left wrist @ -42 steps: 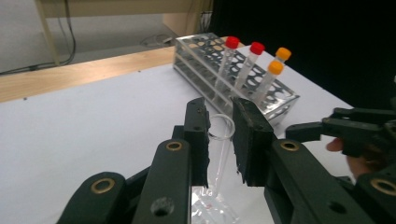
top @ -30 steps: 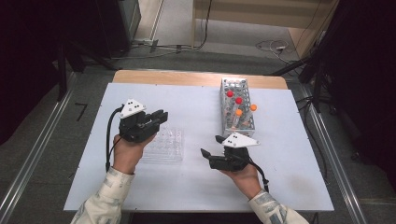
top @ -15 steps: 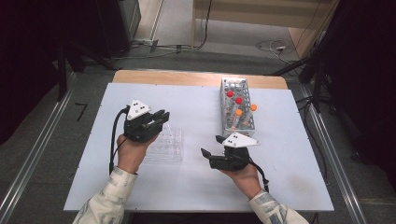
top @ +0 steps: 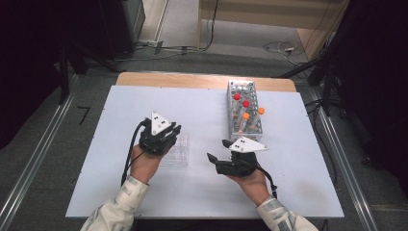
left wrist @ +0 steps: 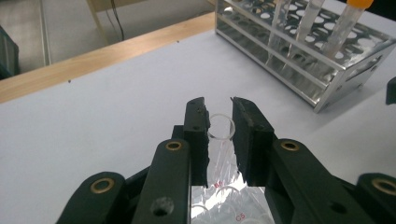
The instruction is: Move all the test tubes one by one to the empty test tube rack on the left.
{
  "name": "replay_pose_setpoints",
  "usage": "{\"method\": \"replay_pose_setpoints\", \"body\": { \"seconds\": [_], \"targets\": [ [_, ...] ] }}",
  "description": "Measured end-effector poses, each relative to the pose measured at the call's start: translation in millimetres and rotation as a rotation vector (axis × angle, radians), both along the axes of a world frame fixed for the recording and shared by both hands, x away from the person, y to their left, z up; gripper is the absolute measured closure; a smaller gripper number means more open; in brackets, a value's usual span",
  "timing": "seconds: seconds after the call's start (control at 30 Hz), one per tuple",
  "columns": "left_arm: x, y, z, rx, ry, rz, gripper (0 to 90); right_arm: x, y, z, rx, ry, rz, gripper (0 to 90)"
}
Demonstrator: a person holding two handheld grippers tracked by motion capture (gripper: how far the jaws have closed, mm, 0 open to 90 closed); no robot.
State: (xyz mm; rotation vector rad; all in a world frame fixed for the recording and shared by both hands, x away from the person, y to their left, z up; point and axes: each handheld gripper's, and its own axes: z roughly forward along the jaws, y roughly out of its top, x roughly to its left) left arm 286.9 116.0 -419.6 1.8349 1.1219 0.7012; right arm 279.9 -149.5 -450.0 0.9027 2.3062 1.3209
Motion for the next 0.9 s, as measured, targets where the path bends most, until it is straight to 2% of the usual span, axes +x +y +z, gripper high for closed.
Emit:
{"method": "replay_pose_setpoints", "body": {
  "seconds": [0.1,0.23,0.43,0.63,0.9],
  "targets": [
    [0.0,0.9,0.2,-0.009,0.005,0.0,76.2,0.3,-0.1,-0.2,-0.001,0.002,-0.001,26.9],
    [0.9,3.9,0.3,-0.05,0.02,-0.011,74.5,0.5,0.3,-0.7,-0.004,0.001,-0.001,26.9],
    [0.6,3.8,0.8,-0.064,0.024,-0.021,74.2,1.0,0.1,-1.0,-0.005,0.001,-0.003,26.9],
    [-0.4,5.0,2.6,-0.098,0.027,-0.028,74.0,2.7,-2.2,-1.4,0.0,0.003,-0.019,27.0],
    [-1.5,7.6,4.9,-0.137,0.035,-0.036,63.4,6.9,-8.9,-0.4,0.004,-0.002,-0.051,27.6]
  ]
}}
